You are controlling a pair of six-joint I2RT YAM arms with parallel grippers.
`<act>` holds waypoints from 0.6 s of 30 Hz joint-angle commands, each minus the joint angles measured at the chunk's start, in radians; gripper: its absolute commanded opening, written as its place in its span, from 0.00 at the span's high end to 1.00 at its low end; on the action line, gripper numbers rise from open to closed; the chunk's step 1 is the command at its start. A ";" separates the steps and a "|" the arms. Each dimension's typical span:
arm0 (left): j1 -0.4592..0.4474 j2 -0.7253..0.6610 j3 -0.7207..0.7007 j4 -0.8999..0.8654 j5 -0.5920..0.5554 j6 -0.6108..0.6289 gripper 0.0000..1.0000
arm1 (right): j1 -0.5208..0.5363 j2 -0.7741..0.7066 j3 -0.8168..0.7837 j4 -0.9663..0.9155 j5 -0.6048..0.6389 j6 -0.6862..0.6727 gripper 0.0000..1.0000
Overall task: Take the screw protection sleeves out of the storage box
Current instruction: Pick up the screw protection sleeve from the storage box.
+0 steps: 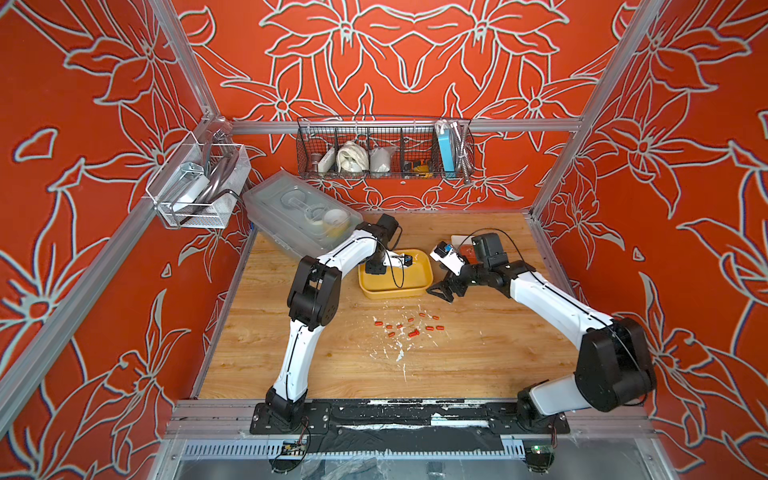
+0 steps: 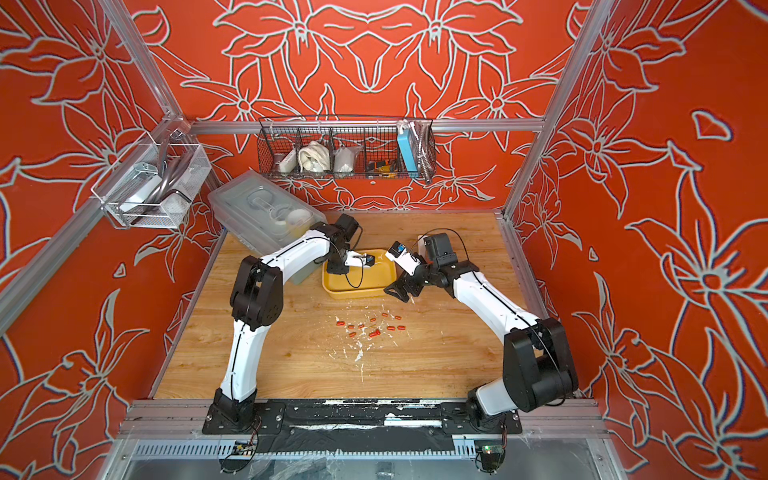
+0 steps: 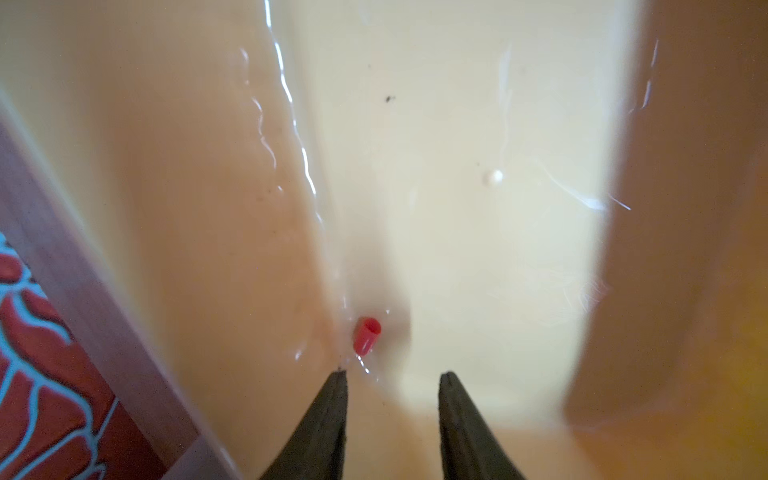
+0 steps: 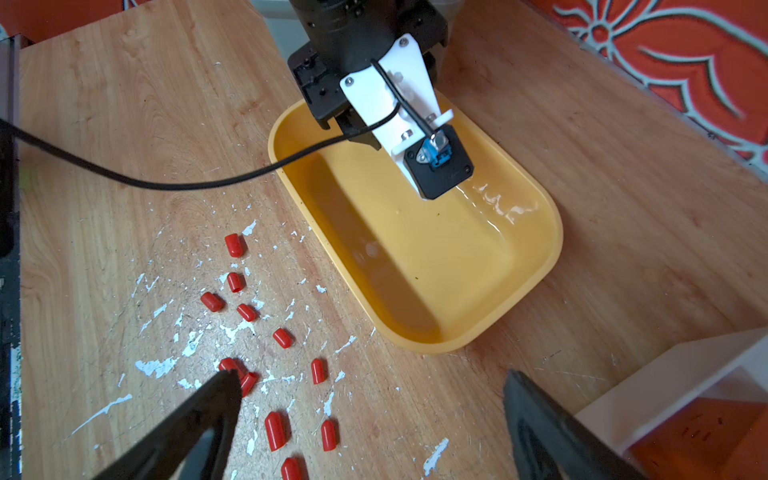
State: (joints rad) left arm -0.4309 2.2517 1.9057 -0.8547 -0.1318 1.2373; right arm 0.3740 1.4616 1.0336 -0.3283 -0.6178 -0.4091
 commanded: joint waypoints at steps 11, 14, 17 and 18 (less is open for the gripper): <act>0.001 0.082 0.013 0.071 -0.072 0.134 0.65 | 0.003 0.020 -0.010 -0.001 0.002 -0.006 0.03; 0.001 0.096 0.010 0.071 -0.091 0.152 0.68 | 0.003 0.018 -0.010 -0.002 0.000 -0.005 0.03; 0.001 0.107 0.008 0.066 -0.104 0.160 0.76 | 0.003 0.016 -0.012 -0.001 0.000 -0.007 0.03; 0.001 0.108 0.007 0.063 -0.106 0.159 0.79 | 0.002 0.017 -0.012 0.000 0.001 -0.009 0.03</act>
State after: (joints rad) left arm -0.4309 2.3203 1.9060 -0.7685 -0.2272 1.3781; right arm 0.3740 1.4673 1.0336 -0.3283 -0.6178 -0.4091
